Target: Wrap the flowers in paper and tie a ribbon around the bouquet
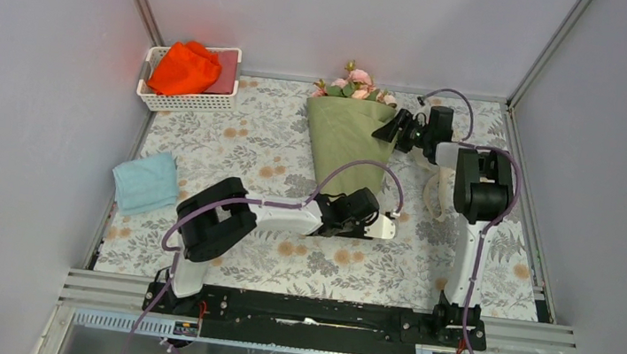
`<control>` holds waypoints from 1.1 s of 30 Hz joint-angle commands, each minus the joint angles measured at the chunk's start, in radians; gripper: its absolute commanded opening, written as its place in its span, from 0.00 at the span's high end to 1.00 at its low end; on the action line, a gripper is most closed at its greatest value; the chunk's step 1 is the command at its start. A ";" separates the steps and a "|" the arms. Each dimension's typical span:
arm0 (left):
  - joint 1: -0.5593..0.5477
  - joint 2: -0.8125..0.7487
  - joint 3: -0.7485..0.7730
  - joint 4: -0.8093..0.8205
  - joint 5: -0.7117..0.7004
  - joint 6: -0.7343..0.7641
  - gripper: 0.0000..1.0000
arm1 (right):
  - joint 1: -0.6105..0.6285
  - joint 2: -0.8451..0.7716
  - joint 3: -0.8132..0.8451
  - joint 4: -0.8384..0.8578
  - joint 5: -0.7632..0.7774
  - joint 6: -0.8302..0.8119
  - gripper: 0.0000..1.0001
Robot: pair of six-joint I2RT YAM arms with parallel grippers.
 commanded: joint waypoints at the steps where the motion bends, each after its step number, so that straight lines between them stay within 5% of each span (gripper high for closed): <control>1: 0.008 0.087 -0.075 -0.095 0.035 0.014 0.47 | 0.011 0.055 -0.038 0.153 -0.057 0.136 0.35; 4: 0.008 0.078 -0.085 -0.093 0.036 0.019 0.48 | 0.017 0.081 -0.046 0.206 -0.080 0.185 0.44; 7: 0.008 0.055 -0.067 -0.132 0.054 0.006 0.47 | 0.018 0.077 -0.087 0.274 -0.076 0.229 0.76; 11: 0.008 -0.009 0.010 -0.271 0.134 -0.025 0.30 | 0.018 0.044 -0.143 0.351 -0.047 0.267 0.99; 18: 0.099 -0.093 0.303 -0.626 0.360 -0.138 0.13 | 0.019 -0.012 -0.199 0.371 -0.027 0.260 1.00; 24: 0.324 -0.127 0.377 -0.560 0.399 -0.348 0.09 | 0.051 -0.102 -0.295 0.387 0.070 0.281 1.00; 29: 0.292 -0.081 0.356 -0.568 0.340 -0.371 0.05 | 0.115 -0.220 -0.391 0.421 0.182 0.321 1.00; 33: 0.222 -0.147 0.200 -0.493 0.238 -0.276 0.01 | 0.131 -0.302 -0.449 0.458 0.243 0.385 1.00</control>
